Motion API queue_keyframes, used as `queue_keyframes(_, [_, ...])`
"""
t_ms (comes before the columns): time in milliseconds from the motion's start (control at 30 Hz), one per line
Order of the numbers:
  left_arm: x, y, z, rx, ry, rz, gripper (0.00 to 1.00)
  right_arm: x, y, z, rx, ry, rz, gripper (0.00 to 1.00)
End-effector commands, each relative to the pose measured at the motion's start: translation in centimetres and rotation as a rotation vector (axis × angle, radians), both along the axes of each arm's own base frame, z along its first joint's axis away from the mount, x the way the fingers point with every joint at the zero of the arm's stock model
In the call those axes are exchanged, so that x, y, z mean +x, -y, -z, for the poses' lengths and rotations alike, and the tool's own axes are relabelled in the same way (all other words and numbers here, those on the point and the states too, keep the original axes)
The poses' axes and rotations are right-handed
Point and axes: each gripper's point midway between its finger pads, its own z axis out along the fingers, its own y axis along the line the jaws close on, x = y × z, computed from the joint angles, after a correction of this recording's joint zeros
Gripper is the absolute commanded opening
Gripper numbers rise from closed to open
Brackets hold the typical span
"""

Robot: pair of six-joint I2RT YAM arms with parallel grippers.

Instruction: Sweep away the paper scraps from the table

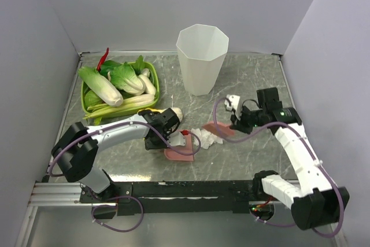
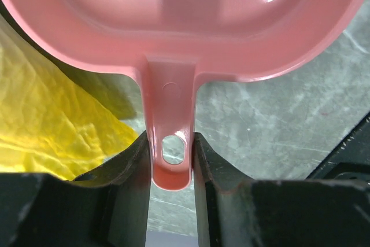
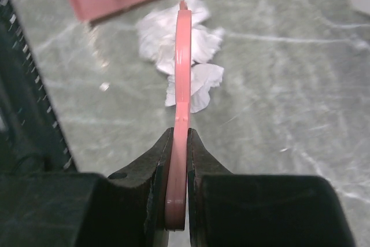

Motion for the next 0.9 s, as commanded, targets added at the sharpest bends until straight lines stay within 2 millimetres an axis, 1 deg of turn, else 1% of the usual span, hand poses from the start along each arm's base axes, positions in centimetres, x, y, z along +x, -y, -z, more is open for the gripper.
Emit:
queue_keyframes(0, [1.5,1.7,-1.3,-0.024,0.039,0.002,0.01,3.8,-1.9,-5.7,0.127,0.123,0.032,0.0])
queue_keyframes(33, [1.7,1.8,-1.2,-0.016,0.04,-0.004,0.01,3.4,-1.9,-6.3,0.136,0.13,0.039,0.0])
queue_keyframes(67, [1.9,1.8,-1.6,-0.008,0.04,-0.013,0.01,3.1,-1.8,-6.6,0.137,0.134,0.042,0.0])
queue_keyframes(133, [1.8,1.6,-1.6,0.019,0.025,-0.048,0.01,2.5,-1.0,-6.9,0.122,0.147,0.106,0.0])
queue_keyframes(167, [1.9,1.7,-2.0,0.021,0.024,-0.058,0.01,2.6,-0.5,-7.1,0.114,0.158,0.146,0.0])
queue_keyframes(200, [1.5,1.3,-2.0,0.037,0.012,-0.074,0.01,2.7,-0.1,-7.2,0.11,0.164,0.188,0.0])
queue_keyframes(233, [1.5,1.2,-2.2,0.037,0.013,-0.082,0.01,3.4,1.2,-7.7,0.097,0.197,0.306,0.0])
queue_keyframes(300, [1.2,0.8,-2.5,0.046,0.012,-0.092,0.01,4.3,2.8,-8.3,0.101,0.231,0.455,0.0])
queue_keyframes(333, [1.2,0.5,-2.7,0.054,0.02,-0.097,0.01,5.0,4.5,-8.7,0.111,0.237,0.623,0.0])
queue_keyframes(367, [1.1,0.2,-2.8,0.066,0.022,-0.102,0.01,5.5,5.2,-9.3,0.125,0.252,0.7,0.0])
queue_keyframes(433, [1.0,-0.4,-3.2,0.083,0.026,-0.115,0.01,5.7,6.2,-9.4,0.144,0.223,0.814,0.0])
queue_keyframes(467, [0.8,-0.5,-3.2,0.087,0.026,-0.116,0.01,5.7,7.4,-8.9,0.111,0.213,0.89,0.0])
queue_keyframes(533, [0.9,-0.7,-3.5,0.083,0.043,-0.122,0.01,5.7,7.9,-7.6,0.087,0.152,0.956,0.0])
queue_keyframes(567, [0.9,-1.0,-3.4,0.09,0.044,-0.122,0.01,5.2,8.3,-6.4,0.044,0.102,0.986,0.0])
queue_keyframes(600, [1.0,-1.0,-3.4,0.092,0.054,-0.119,0.01,5.0,8.7,-5.7,0.017,0.072,1.014,0.0])
queue_keyframes(633, [1.2,-1.0,-3.4,0.091,0.065,-0.119,0.01,5.0,8.8,-4.2,-0.006,0.007,1.049,0.0])
queue_keyframes(667, [1.4,-1.1,-3.4,0.098,0.078,-0.122,0.01,4.8,8.9,-3.5,-0.024,-0.023,1.067,0.0])
queue_keyframes(733, [1.7,-1.1,-3.4,0.101,0.086,-0.125,0.01,4.5,8.6,-1.5,-0.046,-0.103,1.083,0.0])
queue_keyframes(767, [1.9,-0.8,-3.4,0.094,0.092,-0.13,0.01,4.5,8.4,-0.9,-0.047,-0.127,1.082,0.0])
queue_keyframes(800, [1.9,-0.8,-3.2,0.096,0.086,-0.133,0.01,4.6,8.1,0.0,-0.05,-0.176,1.094,0.0])
queue_keyframes(867, [1.9,-0.3,-2.9,0.087,0.07,-0.13,0.01,4.6,7.1,1.0,-0.038,-0.24,1.078,0.0])
